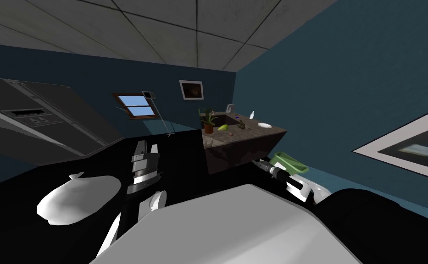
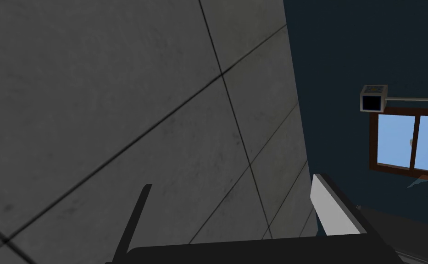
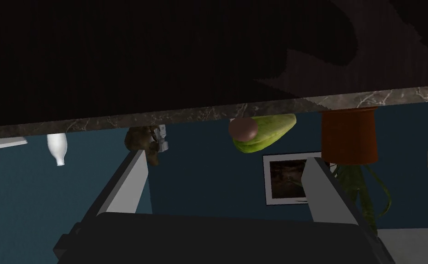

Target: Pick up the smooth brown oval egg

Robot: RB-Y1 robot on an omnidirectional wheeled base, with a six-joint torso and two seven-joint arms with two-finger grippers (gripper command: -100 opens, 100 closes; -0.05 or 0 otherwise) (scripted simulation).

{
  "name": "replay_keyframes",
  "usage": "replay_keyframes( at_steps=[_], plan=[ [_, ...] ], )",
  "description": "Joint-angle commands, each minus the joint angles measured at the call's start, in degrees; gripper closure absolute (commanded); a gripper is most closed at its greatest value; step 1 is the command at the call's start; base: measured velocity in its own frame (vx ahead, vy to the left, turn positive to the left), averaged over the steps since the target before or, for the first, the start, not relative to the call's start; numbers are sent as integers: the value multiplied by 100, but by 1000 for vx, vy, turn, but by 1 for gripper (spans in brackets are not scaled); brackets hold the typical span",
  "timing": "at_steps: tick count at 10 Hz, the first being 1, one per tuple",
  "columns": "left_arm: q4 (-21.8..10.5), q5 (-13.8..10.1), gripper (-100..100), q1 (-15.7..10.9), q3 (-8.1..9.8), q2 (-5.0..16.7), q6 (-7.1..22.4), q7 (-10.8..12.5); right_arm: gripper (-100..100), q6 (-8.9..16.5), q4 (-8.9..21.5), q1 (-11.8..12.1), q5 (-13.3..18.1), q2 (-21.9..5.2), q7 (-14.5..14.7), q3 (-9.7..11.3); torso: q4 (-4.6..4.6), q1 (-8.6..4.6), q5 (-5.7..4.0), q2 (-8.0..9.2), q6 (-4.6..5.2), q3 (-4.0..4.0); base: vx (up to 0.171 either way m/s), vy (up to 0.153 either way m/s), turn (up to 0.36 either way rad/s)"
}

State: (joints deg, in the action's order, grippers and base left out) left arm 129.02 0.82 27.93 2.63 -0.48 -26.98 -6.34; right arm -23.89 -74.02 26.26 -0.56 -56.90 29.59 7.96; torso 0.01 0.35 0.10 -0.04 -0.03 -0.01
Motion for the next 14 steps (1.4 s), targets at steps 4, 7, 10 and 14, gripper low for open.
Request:
replay_keyframes(
  at_steps=[4,7,10,14],
  plan=[
    [0,0,0,1,1,0,0,0,-100,150,574,-67,269,-729,418,300,-2,-9,-1,-9,2,-5,33,83,146],
    [0,0,0,1,1,0,0,0,-100,217,935,-107,389,-978,568,434,-2,-11,-3,-9,4,-5,38,65,117],
    [0,0,0,1,0,0,0,0,-100,355,1393,-195,641,-1431,845,717,-7,-7,-1,-32,-6,-18,84,71,233],
    [1,0,0,2,1,1,0,0,-100,559,1955,-336,1031,-1987,1194,1163,-8,-17,-3,-34,2,-21,105,53,224]
  ],
)
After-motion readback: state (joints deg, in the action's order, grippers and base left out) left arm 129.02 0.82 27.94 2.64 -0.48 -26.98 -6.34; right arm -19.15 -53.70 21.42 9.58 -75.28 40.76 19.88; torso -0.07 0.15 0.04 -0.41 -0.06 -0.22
